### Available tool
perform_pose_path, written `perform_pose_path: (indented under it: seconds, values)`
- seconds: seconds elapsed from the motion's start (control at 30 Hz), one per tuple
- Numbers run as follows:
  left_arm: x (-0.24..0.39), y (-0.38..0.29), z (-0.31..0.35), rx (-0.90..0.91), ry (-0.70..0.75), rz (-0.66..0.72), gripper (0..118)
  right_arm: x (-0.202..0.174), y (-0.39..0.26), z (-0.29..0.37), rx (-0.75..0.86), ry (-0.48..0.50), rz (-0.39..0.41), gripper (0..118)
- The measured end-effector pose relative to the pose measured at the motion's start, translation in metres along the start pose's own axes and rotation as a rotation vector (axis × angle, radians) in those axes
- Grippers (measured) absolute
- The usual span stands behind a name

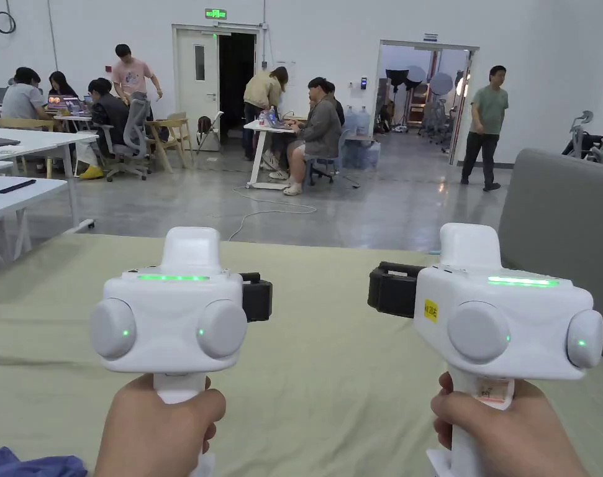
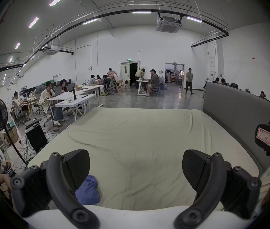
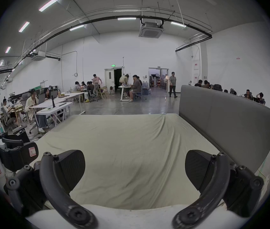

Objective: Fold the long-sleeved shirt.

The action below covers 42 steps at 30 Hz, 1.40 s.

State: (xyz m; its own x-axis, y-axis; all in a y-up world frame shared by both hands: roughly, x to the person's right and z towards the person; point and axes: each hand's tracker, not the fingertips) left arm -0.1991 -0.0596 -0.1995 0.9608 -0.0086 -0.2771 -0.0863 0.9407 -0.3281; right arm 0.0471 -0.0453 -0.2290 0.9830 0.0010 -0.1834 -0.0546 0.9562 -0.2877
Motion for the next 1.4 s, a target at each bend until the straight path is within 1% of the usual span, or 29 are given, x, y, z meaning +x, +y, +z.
perform_pose_path:
  seconds: [0.9, 0.97, 1.0, 1.03, 1.07, 1.1, 1.13, 1.17, 1.2, 1.23, 1.27, 1.33, 1.37, 1.4]
  values:
    - [-0.002, 0.001, 0.001, -0.006, 0.0, 0.008, 112, -0.004, -0.004, 0.001, -0.004, 0.005, 0.018, 118]
    - [-0.002, 0.001, 0.001, -0.006, -0.004, 0.014, 110, -0.004, -0.004, 0.0, -0.006, 0.008, 0.018, 118]
    - [-0.003, 0.0, 0.002, 0.0, -0.01, 0.02, 103, -0.004, -0.005, 0.0, -0.005, 0.007, 0.018, 115]
    - [-0.005, -0.001, 0.004, 0.017, -0.037, 0.028, 76, -0.004, -0.005, 0.001, -0.001, 0.004, 0.019, 101]
    - [-0.009, -0.002, 0.006, 0.057, -0.123, 0.048, 39, -0.004, -0.007, 0.003, 0.02, 0.004, 0.018, 68]
    - [-0.009, -0.004, 0.01, 0.072, -0.14, 0.08, 8, -0.003, -0.009, 0.007, 0.073, 0.024, 0.014, 16]
    - [-0.007, -0.007, 0.012, 0.071, -0.105, 0.068, 6, -0.002, -0.01, 0.007, 0.068, 0.019, 0.013, 0]
    - [-0.003, -0.012, 0.014, 0.094, -0.077, 0.047, 6, -0.002, -0.011, 0.004, 0.051, 0.003, 0.0, 0]
    - [-0.001, -0.016, 0.016, 0.14, -0.086, 0.012, 6, -0.001, -0.012, 0.007, 0.057, -0.022, 0.001, 0]
    - [0.002, -0.021, 0.019, 0.138, -0.077, -0.026, 6, 0.001, -0.014, 0.008, 0.059, -0.012, -0.003, 0]
    - [0.005, -0.025, 0.019, 0.121, -0.039, -0.038, 6, 0.003, -0.015, 0.007, 0.061, -0.01, -0.008, 0]
    - [0.0, -0.025, 0.016, 0.126, -0.047, -0.001, 6, 0.004, -0.018, 0.005, 0.051, -0.009, -0.009, 0]
    - [-0.003, -0.023, 0.01, 0.108, -0.078, 0.049, 6, 0.002, -0.018, 0.002, 0.04, -0.005, -0.003, 0]
    - [-0.009, -0.022, 0.006, 0.085, -0.075, 0.071, 6, 0.0, -0.019, -0.001, 0.034, -0.002, 0.002, 0]
